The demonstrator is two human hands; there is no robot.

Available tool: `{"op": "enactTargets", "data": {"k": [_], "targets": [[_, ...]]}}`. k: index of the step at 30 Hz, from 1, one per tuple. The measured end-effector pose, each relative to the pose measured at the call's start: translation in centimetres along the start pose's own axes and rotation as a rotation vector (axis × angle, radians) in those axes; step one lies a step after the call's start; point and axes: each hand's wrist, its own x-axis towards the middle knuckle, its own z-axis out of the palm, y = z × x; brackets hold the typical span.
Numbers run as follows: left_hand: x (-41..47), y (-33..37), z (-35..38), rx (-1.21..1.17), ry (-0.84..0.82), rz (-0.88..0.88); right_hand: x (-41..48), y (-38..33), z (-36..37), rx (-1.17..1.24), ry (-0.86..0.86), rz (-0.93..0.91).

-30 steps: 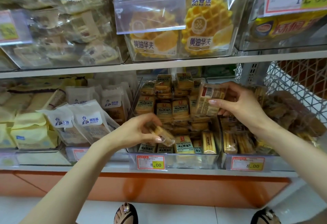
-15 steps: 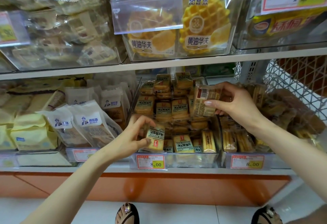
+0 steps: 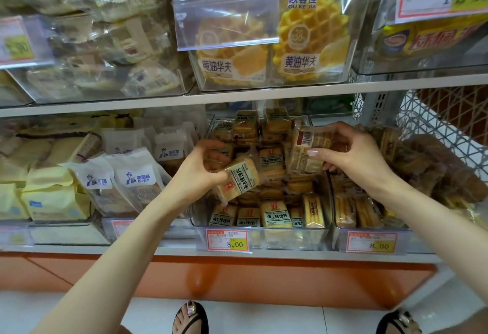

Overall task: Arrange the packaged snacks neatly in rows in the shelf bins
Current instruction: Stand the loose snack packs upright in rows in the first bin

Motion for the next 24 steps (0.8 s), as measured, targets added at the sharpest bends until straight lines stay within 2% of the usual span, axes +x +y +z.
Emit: {"op": "enactTargets", "data": {"k": [8, 12, 21, 24], "targets": [[0.0, 0.8, 0.6, -0.208, -0.039, -0.121, -0.2, 0.1, -0.7, -0.015, 0.012, -0.002], [0.0, 0.8, 0.8, -0.217, -0.064, -0.168, -0.2, 0.2, -0.8, -0.014, 0.015, 0.0], [1.3, -0.3, 2.1, -0.009, -0.101, -0.117, -0.2, 0.3, -0.7, -0.028, 0.007, 0.002], [1.2, -0.7, 2.9, 0.102, -0.185, -0.052, -0.1, 0.4, -0.7, -0.027, 0.006, 0.006]]}}
